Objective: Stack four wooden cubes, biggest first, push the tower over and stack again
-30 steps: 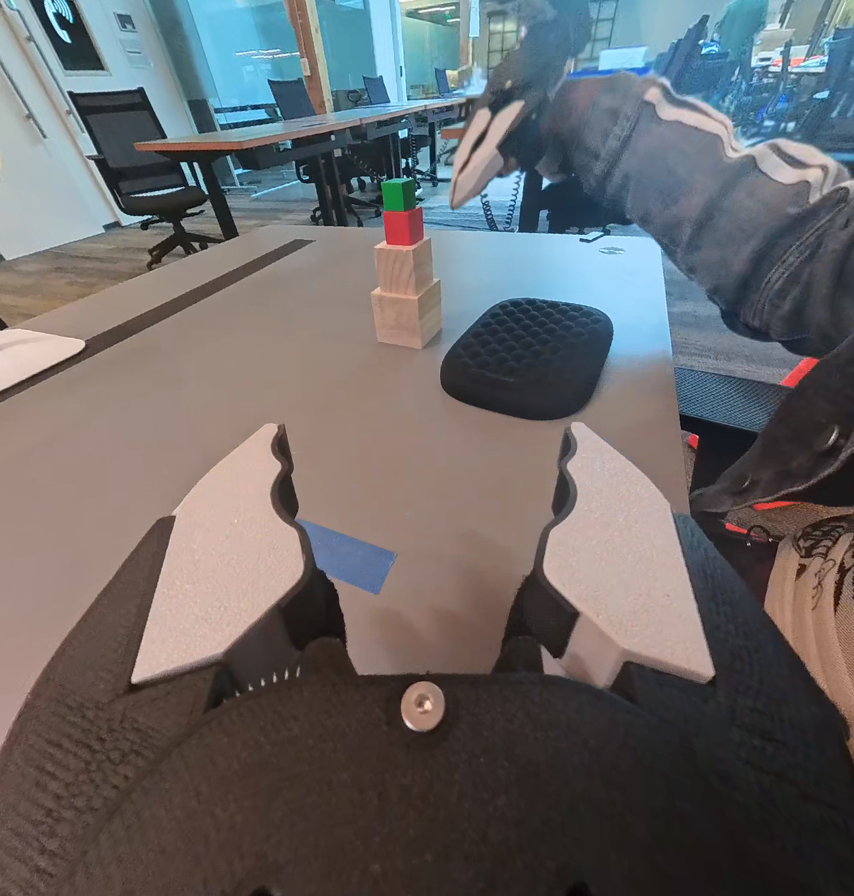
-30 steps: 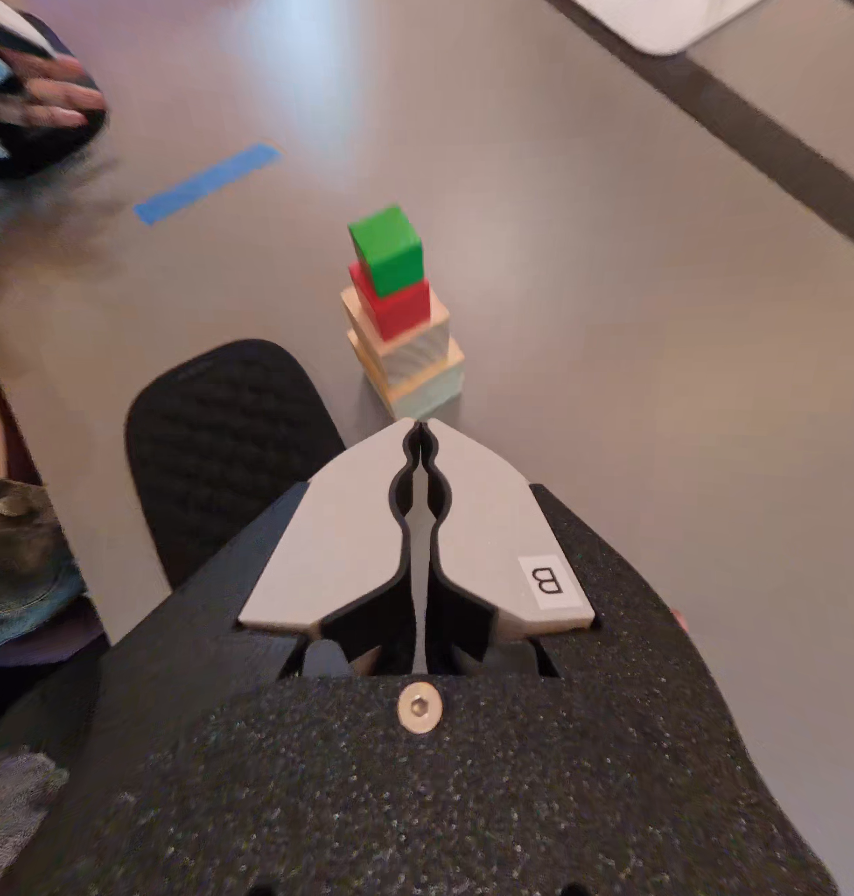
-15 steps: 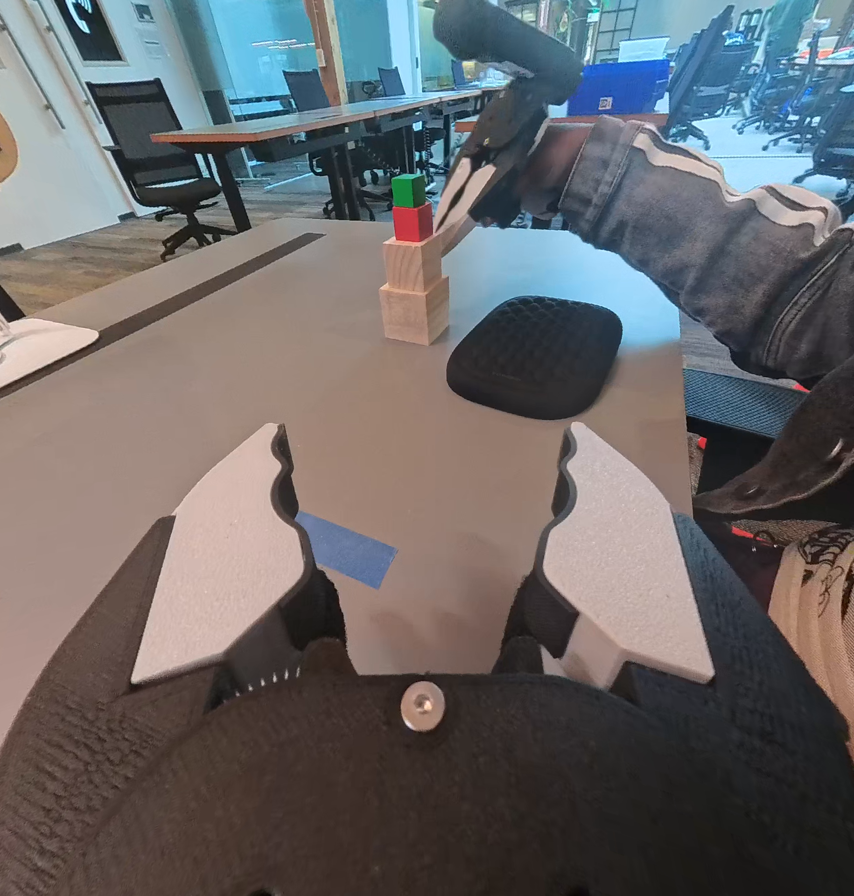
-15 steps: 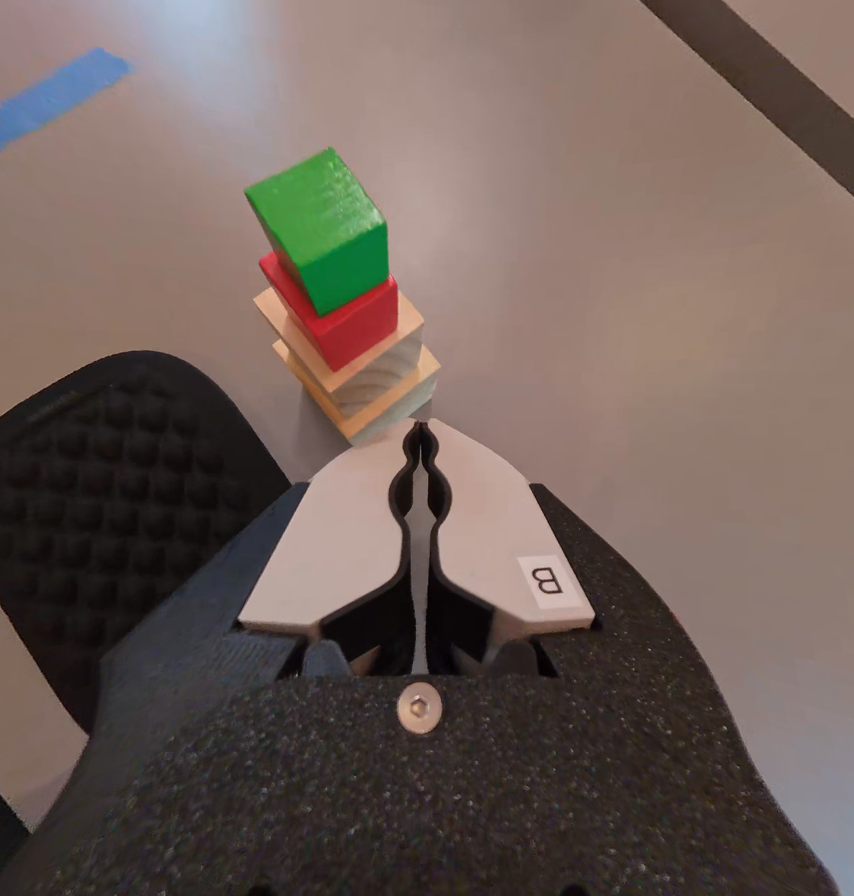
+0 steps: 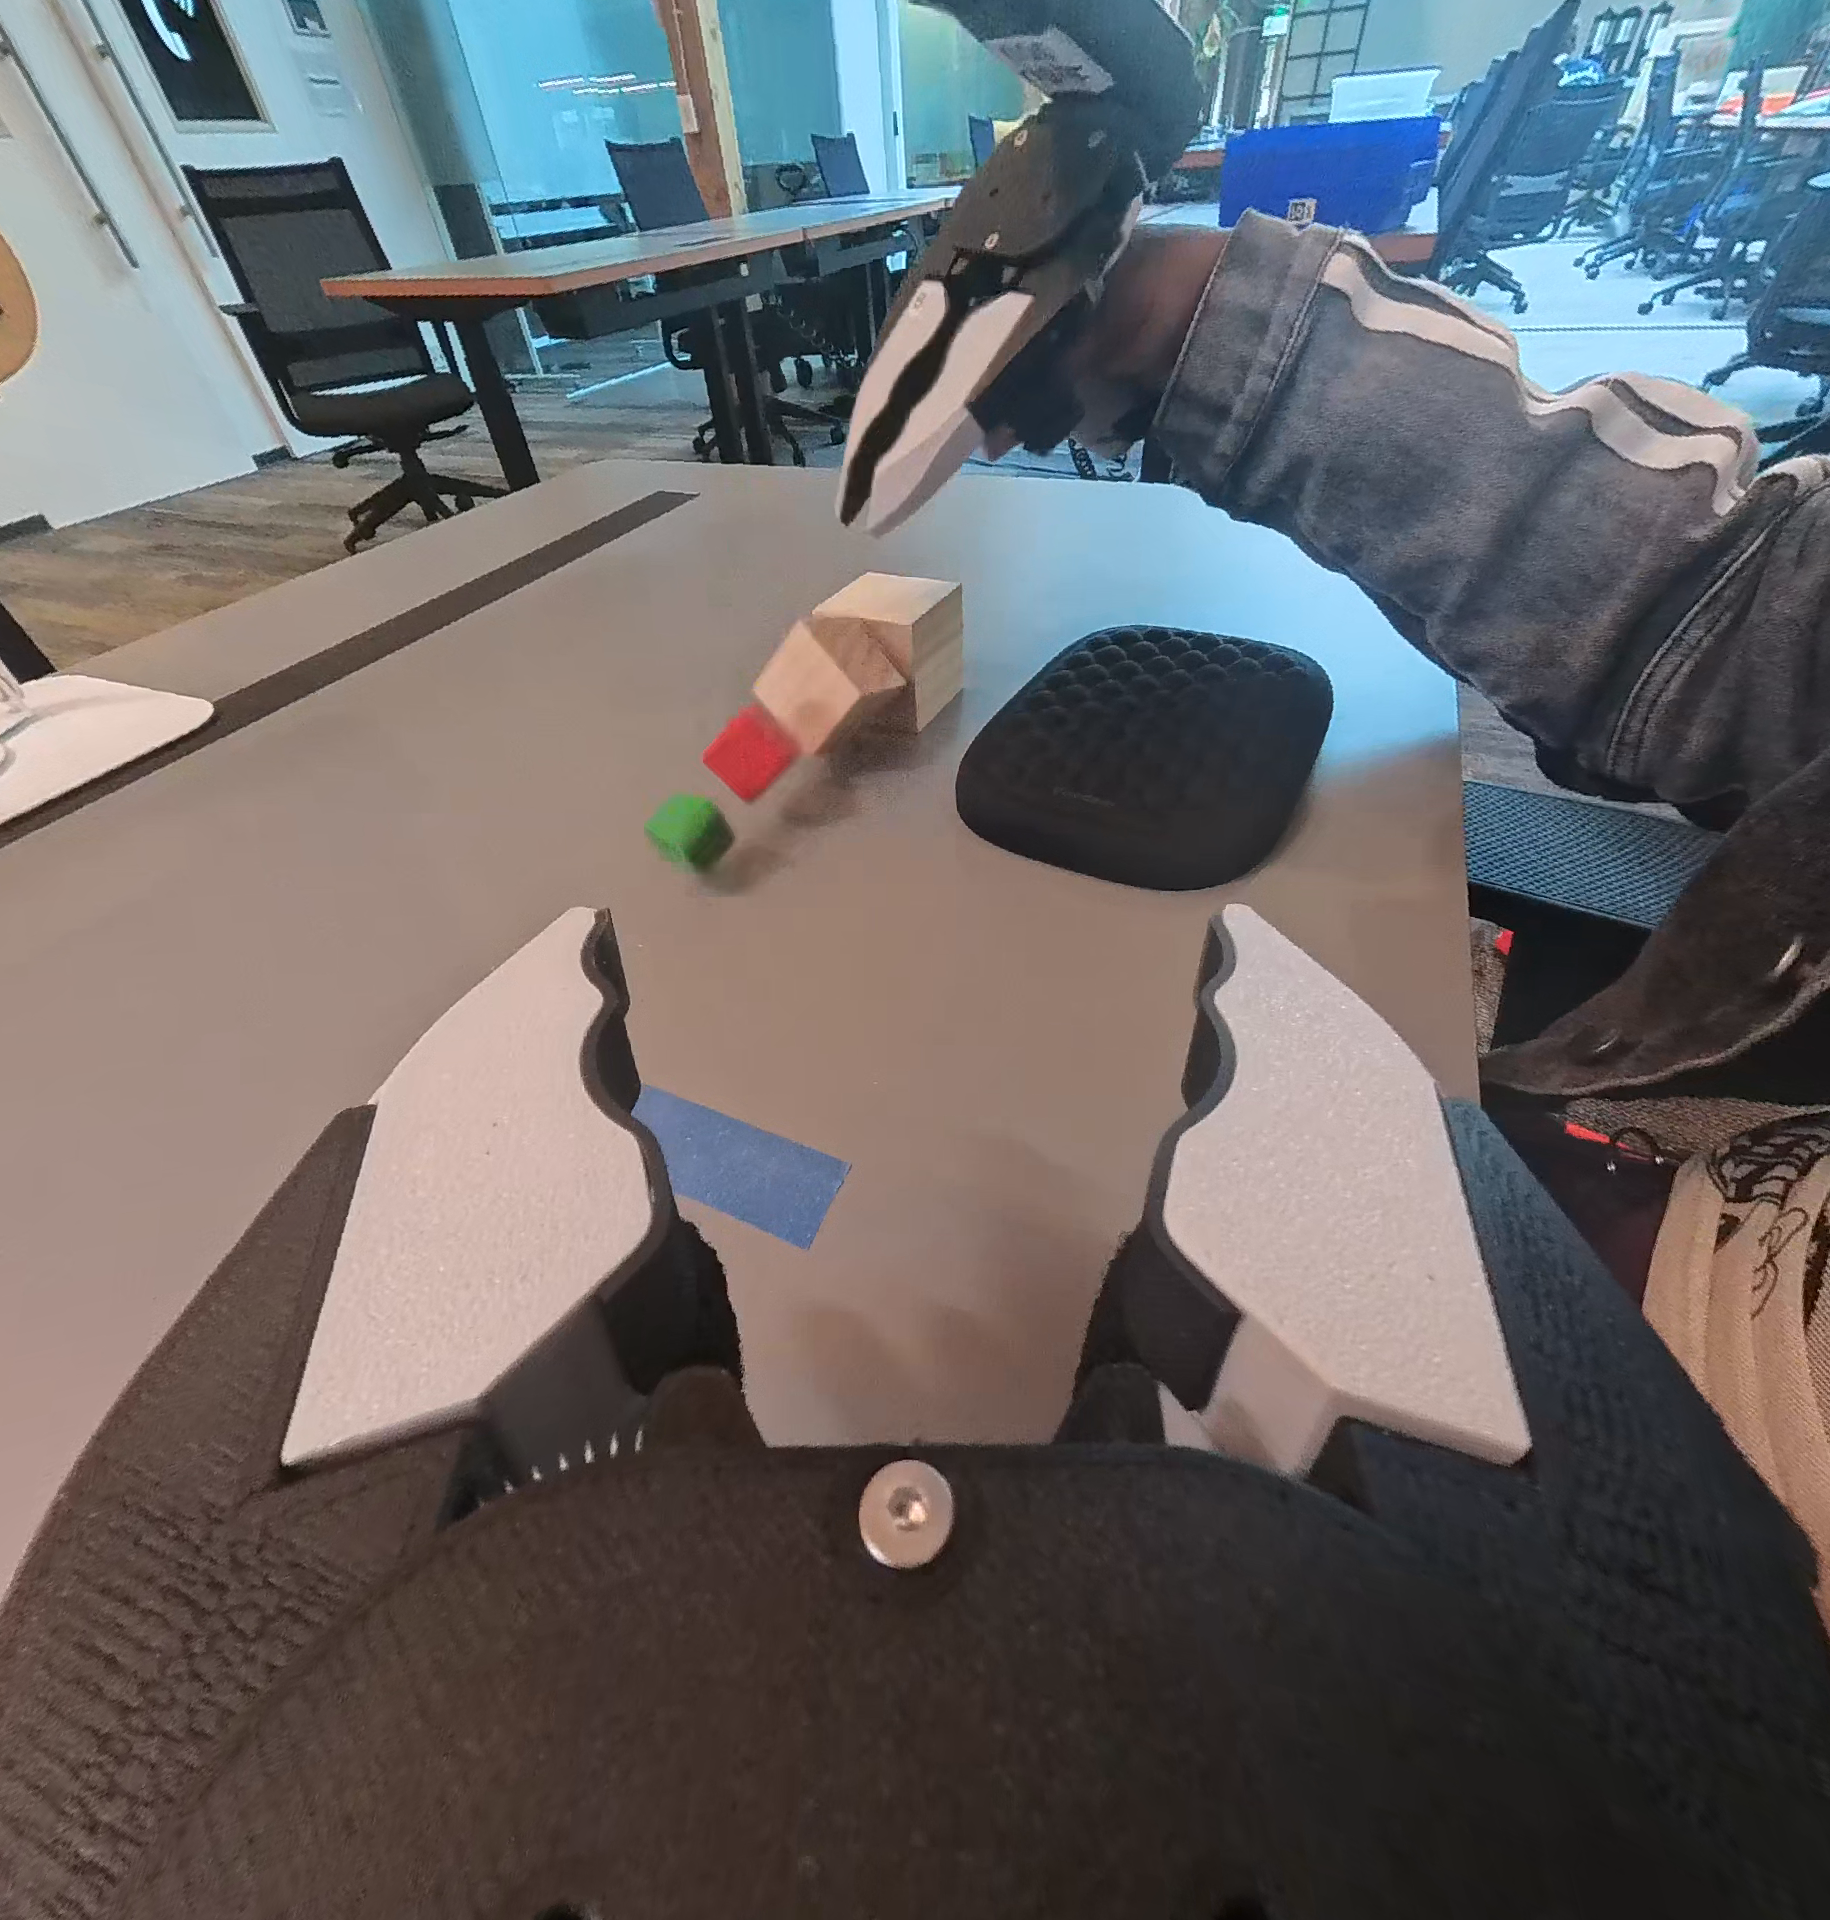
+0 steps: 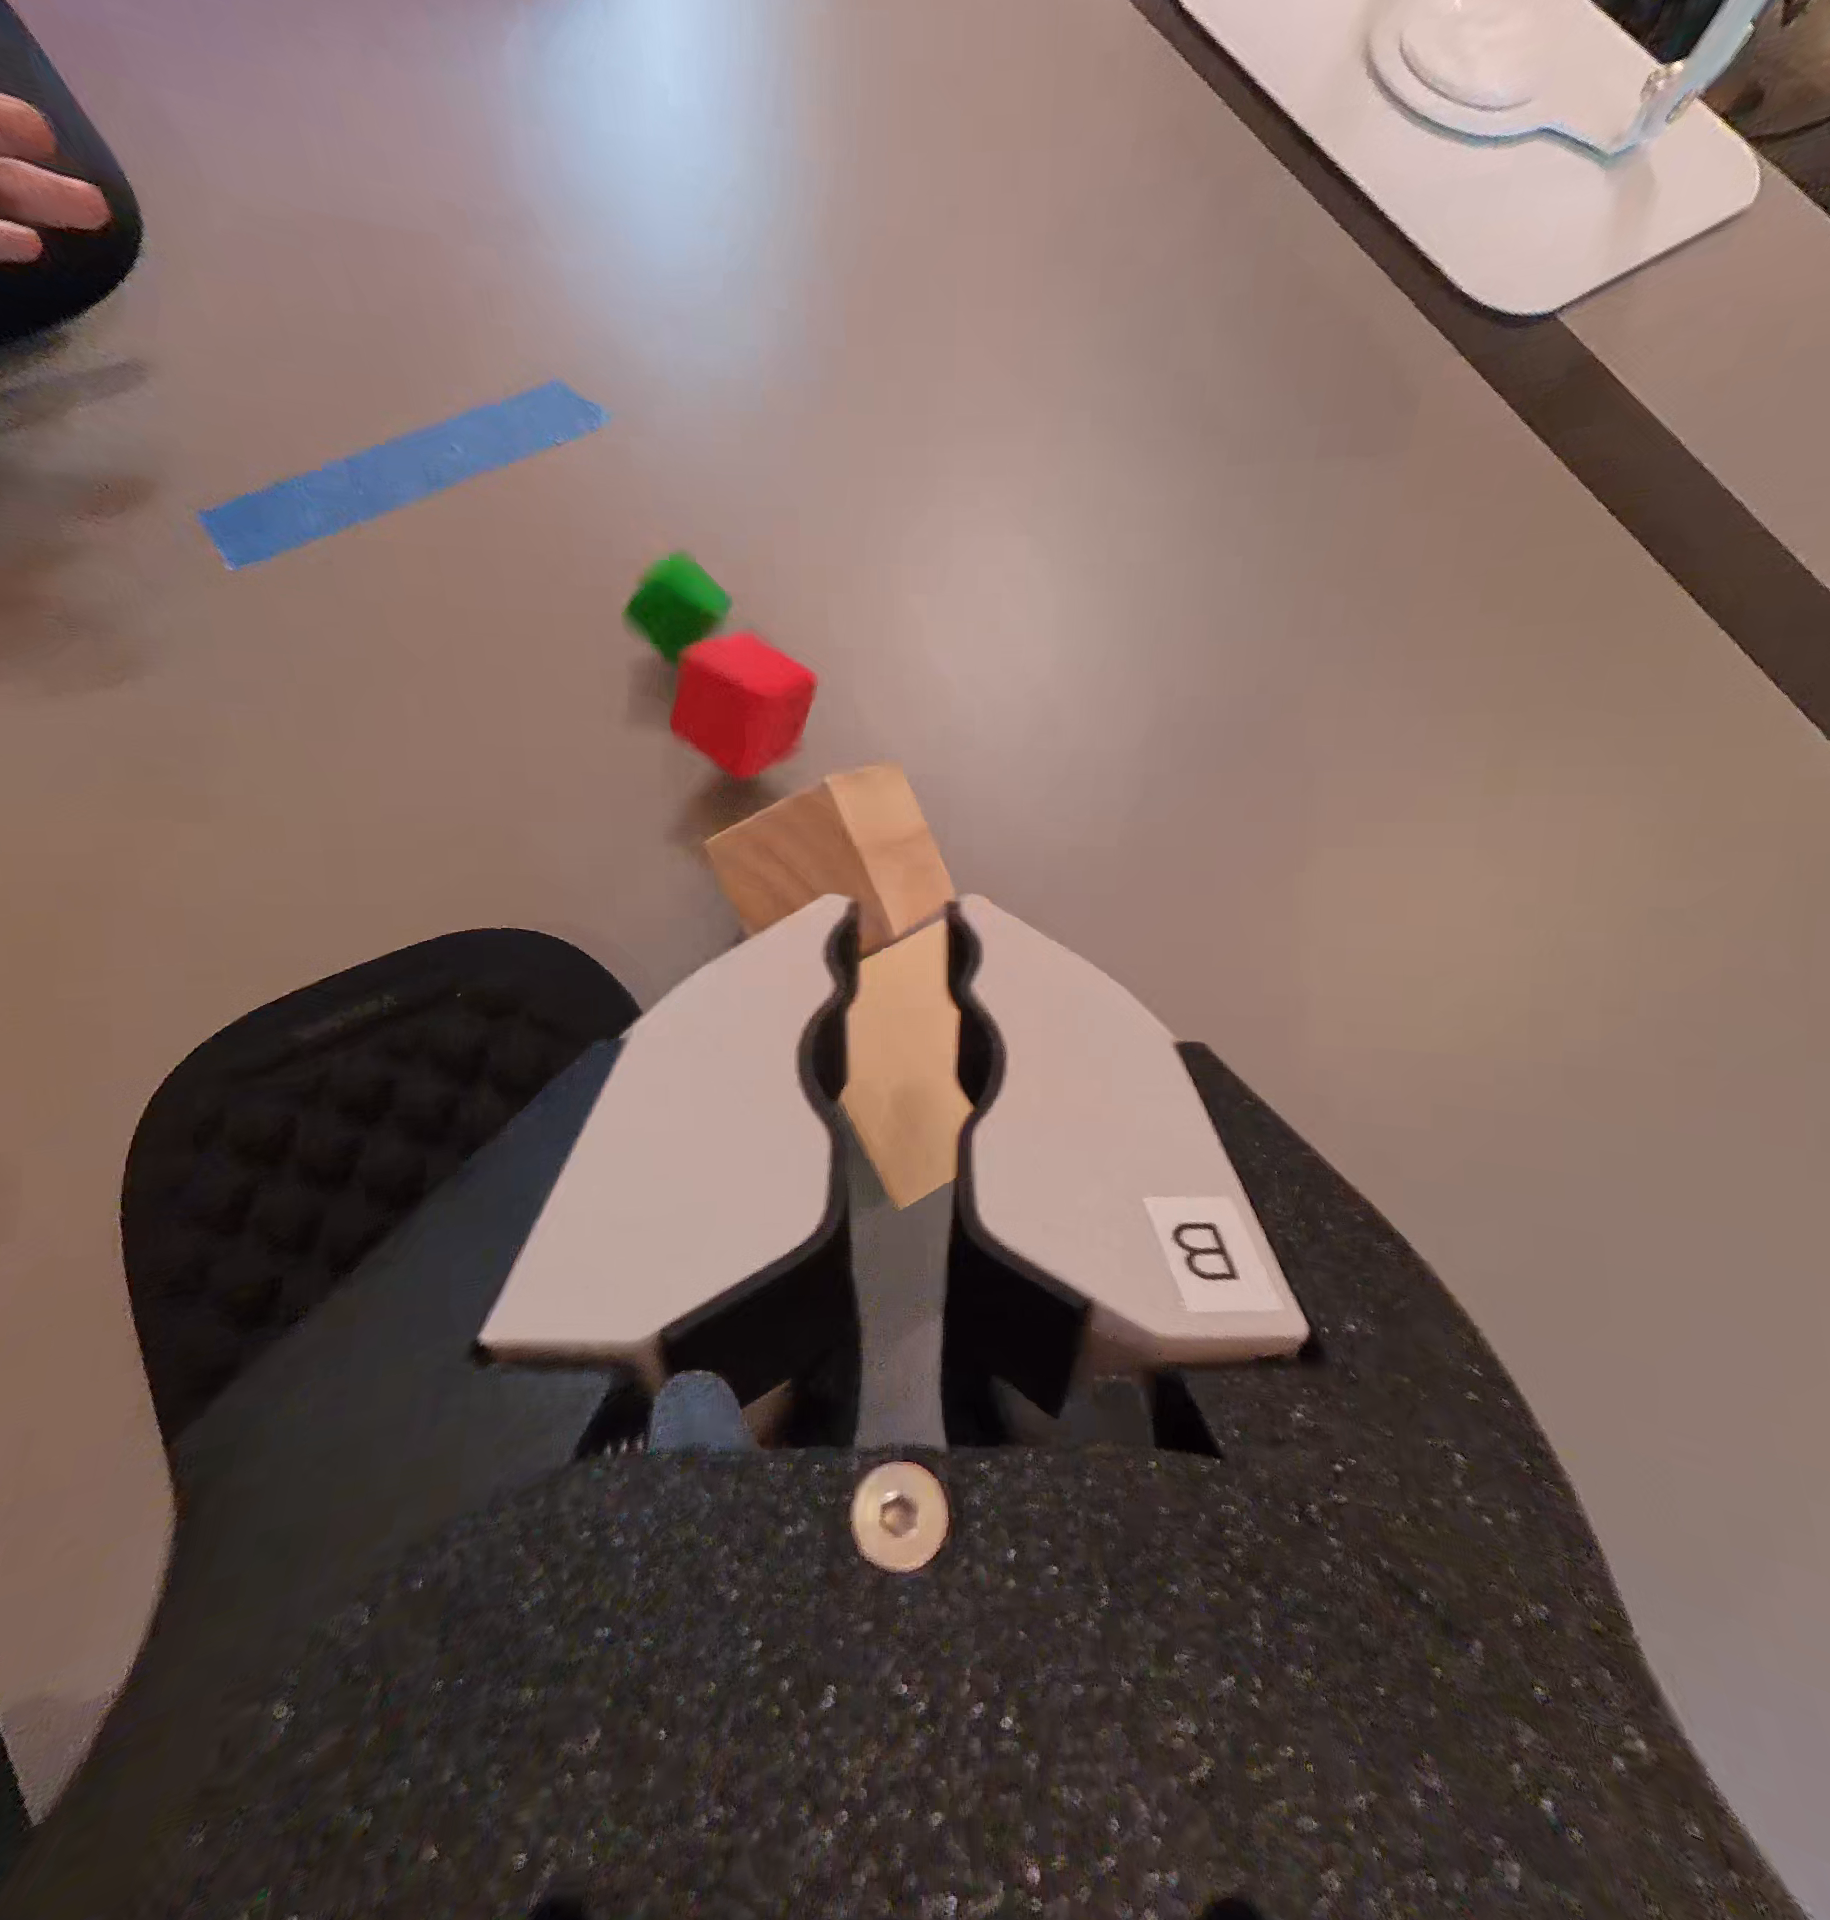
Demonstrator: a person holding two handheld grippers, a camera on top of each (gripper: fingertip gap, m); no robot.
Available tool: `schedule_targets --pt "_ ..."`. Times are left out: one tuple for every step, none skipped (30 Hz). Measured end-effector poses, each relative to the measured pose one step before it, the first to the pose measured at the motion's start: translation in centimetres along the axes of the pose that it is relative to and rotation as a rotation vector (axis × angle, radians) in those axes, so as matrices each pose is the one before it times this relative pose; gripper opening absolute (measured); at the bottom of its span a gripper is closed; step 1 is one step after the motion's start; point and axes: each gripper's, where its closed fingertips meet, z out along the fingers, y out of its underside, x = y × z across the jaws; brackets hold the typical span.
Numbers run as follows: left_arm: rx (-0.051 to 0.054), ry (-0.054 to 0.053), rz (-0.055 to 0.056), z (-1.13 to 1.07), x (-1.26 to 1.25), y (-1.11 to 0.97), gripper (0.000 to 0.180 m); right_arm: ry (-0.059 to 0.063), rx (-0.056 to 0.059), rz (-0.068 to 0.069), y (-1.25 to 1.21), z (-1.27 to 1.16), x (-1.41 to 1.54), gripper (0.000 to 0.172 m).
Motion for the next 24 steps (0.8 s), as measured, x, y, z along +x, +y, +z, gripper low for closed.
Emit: schedule_targets --pt "0.0008 -0.0007 0.0014 -0.061 -0.028 0.024 0.104 -0.0164 0.0009 -0.0185 -0.003 -0.021 -0.270 0.026" --pt "0.0031 -0.0014 -0.0008 -0.037 -0.056 0.005 0.104 -0.0194 -0.0088 -0.0227 0.075 0.015 -0.355 0.046" --pt "0.0042 0.0007 -0.0052 -0.017 -0.056 -0.009 0.104 -0.0142 -0.0254 -0.0227 0.236 0.052 -0.282 0.063" --pt "0.0051 0.0027 -0.0063 0.001 -0.037 -0.033 0.104 -0.0087 -0.0407 -0.0232 0.348 0.100 -0.180 0.078" --pt "0.0048 0.0024 -0.0038 0.022 -0.024 -0.026 0.104 -0.0063 -0.0549 -0.0246 0.478 0.164 -0.117 0.090" --pt "0.0034 0.0019 -0.0024 0.034 -0.020 -0.013 0.104 -0.0060 -0.0675 -0.0300 0.589 0.232 -0.057 0.097" --pt "0.0018 0.0023 -0.0017 0.049 0.006 -0.008 0.104 -0.0090 -0.0732 -0.0338 0.618 0.308 -0.051 0.103" --pt "-0.0002 0.0020 0.0010 0.036 0.025 0.006 0.104 -0.0122 -0.0753 -0.0322 0.640 0.355 -0.026 0.106" --pt "-0.0014 0.0006 0.0032 0.027 0.032 0.010 0.104 -0.0104 -0.0704 -0.0274 0.591 0.362 0.079 0.108" --pt "-0.0012 -0.0003 0.0029 0.013 0.023 -0.001 0.104 -0.0121 -0.0586 -0.0222 0.444 0.349 0.101 0.108" --pt "0.0000 0.0004 0.0021 0.000 0.046 -0.023 0.104 -0.0140 -0.0435 -0.0215 0.257 0.335 0.093 0.108" --pt "0.0000 -0.0003 0.0015 -0.013 0.029 -0.010 0.104 -0.0135 -0.0307 -0.0207 0.098 0.279 0.087 0.108" --pt "0.0000 -0.0014 0.0002 -0.022 -0.012 -0.006 0.104 -0.0143 -0.0216 -0.0182 0.019 0.217 0.065 0.107" --pt "0.0007 -0.0009 -0.0008 -0.027 -0.004 -0.023 0.104 -0.0135 -0.0192 -0.0186 0.019 0.225 0.054 0.105" --pt "0.0007 -0.0005 -0.0003 -0.028 -0.004 -0.034 0.104 -0.0106 -0.0198 -0.0205 0.068 0.255 0.094 0.104" --pt "-0.0002 -0.0011 0.0010 -0.026 -0.029 -0.013 0.104 -0.0085 -0.0190 -0.0214 0.070 0.312 0.109 0.103" --pt "0.0000 -0.0014 0.0010 -0.032 -0.025 -0.014 0.104 -0.0114 -0.0161 -0.0187 0.062 0.372 0.041 0.101" --pt "0.0007 -0.0008 -0.0004 -0.020 -0.028 -0.024 0.104 -0.0165 -0.0131 -0.0144 0.025 0.448 -0.062 0.098" --pt "0.0008 -0.0002 -0.0010 -0.020 -0.016 -0.025 0.104 -0.0206 -0.0144 -0.0117 0.064 0.531 -0.153 0.097" --pt "0.0007 -0.0003 0.0003 -0.019 -0.013 -0.025 0.104 -0.0125 -0.0190 -0.0108 0.162 0.599 -0.073 0.094" --pt "0.0001 -0.0009 0.0010 -0.015 -0.019 -0.009 0.104 0.0025 -0.0241 -0.0104 0.237 0.627 0.112 0.092" --pt "0.0005 -0.0006 0.0008 -0.014 -0.014 -0.024 0.104 -0.0025 -0.0193 -0.0090 0.181 0.508 0.021 0.087" --pt "0.0016 0.0001 0.0001 -0.019 -0.013 -0.025 0.104 -0.0175 0.0079 0.0069 -0.209 0.134 -0.147 0.088" --pt "0.0016 0.0003 -0.0005 -0.010 0.001 -0.017 0.104 0.0034 0.0299 0.0137 -0.395 -0.120 0.197 0.075"
